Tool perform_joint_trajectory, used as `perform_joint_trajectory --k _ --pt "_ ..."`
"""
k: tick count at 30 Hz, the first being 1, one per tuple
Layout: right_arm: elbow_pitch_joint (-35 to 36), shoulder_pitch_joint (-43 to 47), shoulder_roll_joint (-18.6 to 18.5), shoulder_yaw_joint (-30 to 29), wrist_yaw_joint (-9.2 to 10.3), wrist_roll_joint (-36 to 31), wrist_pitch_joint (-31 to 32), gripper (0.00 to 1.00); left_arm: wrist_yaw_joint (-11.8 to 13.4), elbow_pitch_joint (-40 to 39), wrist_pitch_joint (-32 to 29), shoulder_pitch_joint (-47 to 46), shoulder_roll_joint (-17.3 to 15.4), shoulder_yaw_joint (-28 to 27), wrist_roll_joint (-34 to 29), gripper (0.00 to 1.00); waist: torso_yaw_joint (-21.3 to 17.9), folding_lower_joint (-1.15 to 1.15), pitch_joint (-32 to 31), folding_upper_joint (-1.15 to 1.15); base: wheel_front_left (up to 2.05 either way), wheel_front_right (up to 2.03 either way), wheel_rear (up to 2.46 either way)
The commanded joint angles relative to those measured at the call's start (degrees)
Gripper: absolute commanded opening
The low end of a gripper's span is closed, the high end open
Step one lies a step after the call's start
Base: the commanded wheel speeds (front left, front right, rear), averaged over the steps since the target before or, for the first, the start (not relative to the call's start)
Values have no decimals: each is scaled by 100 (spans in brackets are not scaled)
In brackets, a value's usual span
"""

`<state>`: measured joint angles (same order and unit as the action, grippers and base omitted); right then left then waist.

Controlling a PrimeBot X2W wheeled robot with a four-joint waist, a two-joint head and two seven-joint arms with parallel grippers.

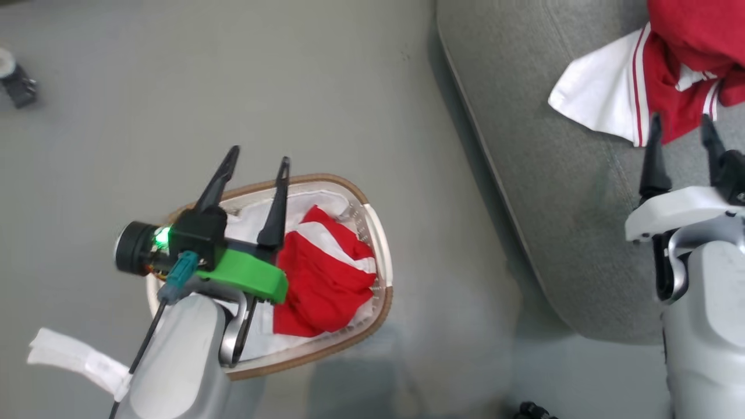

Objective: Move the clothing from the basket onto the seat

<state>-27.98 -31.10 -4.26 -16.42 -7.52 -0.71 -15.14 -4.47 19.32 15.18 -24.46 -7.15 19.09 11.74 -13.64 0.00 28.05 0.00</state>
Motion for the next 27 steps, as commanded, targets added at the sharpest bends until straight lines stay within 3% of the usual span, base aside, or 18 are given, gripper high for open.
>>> perform_joint_trajectory --k 1,14,27 --pt "53 132 22 124 6 61 -1 100 44 -15 -4 167 35 -142 -72 100 385 0 -369 0 0 0 0" --pt "307 660 118 1242 6 542 -1 100 136 45 -5 898 294 -1371 -381 100 998 0 -936 0 0 0 0" --pt "290 1222 118 1814 6 857 -1 100 49 -123 -5 1533 413 -1936 -550 100 1221 0 -1457 0 0 0 0"
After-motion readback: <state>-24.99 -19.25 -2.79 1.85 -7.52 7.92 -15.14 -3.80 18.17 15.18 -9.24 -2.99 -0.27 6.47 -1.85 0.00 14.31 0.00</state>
